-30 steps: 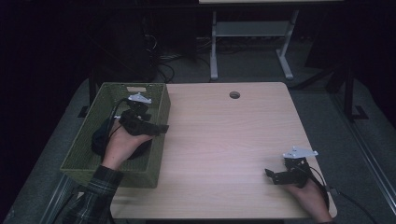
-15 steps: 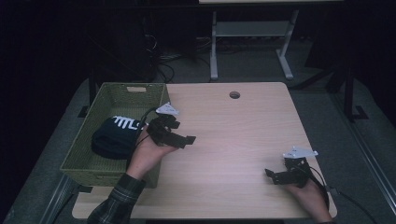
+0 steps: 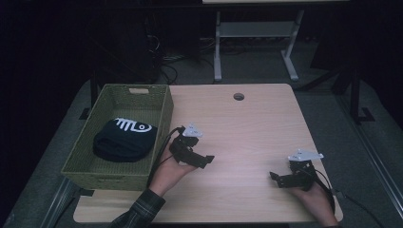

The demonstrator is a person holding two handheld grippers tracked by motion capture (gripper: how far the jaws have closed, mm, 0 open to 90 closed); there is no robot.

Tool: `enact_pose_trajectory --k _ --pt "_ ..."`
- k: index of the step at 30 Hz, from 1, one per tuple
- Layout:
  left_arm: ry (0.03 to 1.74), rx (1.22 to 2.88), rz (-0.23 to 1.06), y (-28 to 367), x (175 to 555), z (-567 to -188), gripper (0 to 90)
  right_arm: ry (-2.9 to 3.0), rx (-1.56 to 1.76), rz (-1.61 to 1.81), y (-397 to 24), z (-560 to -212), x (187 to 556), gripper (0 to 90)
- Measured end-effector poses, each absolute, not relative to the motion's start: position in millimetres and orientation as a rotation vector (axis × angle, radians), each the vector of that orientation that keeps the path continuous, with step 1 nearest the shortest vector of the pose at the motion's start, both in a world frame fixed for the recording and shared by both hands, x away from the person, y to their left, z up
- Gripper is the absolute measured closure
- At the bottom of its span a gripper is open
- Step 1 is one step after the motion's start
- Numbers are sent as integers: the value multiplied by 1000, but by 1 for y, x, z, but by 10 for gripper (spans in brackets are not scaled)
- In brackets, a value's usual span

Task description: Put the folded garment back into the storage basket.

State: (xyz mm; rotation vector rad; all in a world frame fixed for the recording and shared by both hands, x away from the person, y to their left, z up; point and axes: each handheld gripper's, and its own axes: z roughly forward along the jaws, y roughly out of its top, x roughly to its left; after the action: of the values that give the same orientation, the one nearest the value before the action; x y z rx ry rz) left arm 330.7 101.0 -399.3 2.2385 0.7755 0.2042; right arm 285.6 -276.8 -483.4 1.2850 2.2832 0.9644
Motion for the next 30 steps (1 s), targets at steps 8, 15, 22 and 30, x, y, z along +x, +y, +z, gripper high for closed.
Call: enact_pose_trajectory --k 8,15,22,30 --pt "766 2268 225 97 331 -429 135 2285 1282 965 -277 -483 286 31" --pt "751 2291 200 95 330 -452 135 2284 1283 965 -277 -483 286 31" --pt "767 2280 215 94 328 -464 134 2284 1283 965 -277 -483 286 31" --pt "738 2309 280 88 325 -473 131 2283 1285 966 -277 -483 286 31"
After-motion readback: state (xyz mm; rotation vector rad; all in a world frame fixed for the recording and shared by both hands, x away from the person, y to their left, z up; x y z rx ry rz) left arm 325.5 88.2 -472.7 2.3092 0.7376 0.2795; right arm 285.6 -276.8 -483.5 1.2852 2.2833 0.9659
